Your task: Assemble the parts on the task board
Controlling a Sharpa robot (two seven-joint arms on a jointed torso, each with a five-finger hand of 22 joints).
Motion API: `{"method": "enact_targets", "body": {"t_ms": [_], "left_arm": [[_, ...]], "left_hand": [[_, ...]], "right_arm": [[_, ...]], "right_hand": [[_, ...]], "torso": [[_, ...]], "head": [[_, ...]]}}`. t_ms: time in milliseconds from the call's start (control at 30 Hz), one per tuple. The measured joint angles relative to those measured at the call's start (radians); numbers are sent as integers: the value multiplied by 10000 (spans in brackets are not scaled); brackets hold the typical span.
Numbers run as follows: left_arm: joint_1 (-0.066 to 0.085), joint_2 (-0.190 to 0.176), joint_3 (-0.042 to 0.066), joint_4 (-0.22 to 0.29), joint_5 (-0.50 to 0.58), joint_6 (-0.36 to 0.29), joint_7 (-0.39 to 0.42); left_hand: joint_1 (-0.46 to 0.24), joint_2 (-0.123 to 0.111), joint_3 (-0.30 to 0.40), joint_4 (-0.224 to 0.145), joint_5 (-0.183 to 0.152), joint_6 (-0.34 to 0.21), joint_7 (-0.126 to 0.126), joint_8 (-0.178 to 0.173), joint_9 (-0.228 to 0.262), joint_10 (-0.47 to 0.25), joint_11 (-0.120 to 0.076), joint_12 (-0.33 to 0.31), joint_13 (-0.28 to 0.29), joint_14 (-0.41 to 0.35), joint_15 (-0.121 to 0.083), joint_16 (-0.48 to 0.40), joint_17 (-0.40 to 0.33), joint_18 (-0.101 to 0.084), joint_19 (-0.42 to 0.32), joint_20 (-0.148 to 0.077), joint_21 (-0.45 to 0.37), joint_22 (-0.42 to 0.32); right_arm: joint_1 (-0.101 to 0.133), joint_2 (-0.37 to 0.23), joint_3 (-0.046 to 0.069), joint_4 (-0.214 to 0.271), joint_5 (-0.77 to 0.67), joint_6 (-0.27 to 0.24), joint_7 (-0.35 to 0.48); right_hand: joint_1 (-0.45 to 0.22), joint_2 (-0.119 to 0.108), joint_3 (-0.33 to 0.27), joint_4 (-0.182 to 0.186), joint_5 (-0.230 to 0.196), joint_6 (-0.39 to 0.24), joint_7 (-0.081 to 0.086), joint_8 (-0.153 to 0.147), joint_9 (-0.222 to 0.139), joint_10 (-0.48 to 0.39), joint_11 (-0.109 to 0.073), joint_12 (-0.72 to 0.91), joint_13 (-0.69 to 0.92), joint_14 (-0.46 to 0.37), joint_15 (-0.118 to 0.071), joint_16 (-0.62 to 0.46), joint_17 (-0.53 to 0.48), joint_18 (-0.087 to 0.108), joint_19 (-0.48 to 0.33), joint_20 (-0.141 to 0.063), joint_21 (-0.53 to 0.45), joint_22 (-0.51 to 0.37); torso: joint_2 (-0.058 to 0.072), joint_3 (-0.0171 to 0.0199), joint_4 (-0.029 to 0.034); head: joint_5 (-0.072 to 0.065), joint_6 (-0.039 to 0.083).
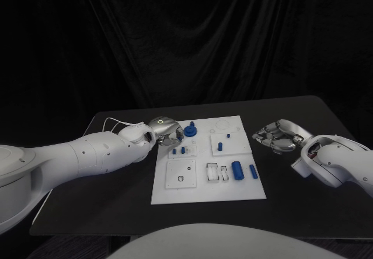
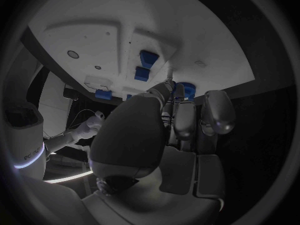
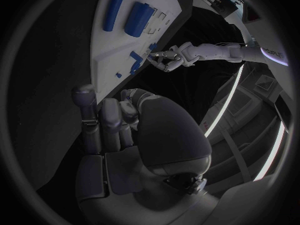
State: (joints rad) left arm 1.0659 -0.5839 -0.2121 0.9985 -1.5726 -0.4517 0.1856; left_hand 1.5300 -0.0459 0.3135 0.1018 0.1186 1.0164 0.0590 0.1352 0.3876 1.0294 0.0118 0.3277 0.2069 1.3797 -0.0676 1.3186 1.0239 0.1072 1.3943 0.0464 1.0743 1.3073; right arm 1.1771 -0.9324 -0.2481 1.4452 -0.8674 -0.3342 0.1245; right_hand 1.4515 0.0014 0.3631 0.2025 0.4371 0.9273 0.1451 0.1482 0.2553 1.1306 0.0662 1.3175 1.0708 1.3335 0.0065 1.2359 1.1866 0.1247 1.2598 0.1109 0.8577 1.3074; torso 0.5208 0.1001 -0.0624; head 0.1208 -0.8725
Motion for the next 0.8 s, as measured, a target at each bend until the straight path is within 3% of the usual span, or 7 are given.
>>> {"method": "enact_targets", "body": {"t_ms": [800], "left_arm": [[-27, 133, 10, -106, 26, 223, 8]], "left_hand": [[1, -1, -1, 1, 39, -37, 34, -40, -5, 37, -37, -76, 11, -38, 36, -82, -90, 1, 0, 0, -75, 0]], "right_arm": [[-1, 15, 0, -14, 0, 42, -16]], "right_hand": [[0, 0, 0, 0, 0, 36, -36, 0, 6, 0, 0, 0, -8, 0, 0, 0, -8, 0, 0, 0, 0, -1]], "torso": [[-7, 3, 4]], "head": [[-28, 0]]}}
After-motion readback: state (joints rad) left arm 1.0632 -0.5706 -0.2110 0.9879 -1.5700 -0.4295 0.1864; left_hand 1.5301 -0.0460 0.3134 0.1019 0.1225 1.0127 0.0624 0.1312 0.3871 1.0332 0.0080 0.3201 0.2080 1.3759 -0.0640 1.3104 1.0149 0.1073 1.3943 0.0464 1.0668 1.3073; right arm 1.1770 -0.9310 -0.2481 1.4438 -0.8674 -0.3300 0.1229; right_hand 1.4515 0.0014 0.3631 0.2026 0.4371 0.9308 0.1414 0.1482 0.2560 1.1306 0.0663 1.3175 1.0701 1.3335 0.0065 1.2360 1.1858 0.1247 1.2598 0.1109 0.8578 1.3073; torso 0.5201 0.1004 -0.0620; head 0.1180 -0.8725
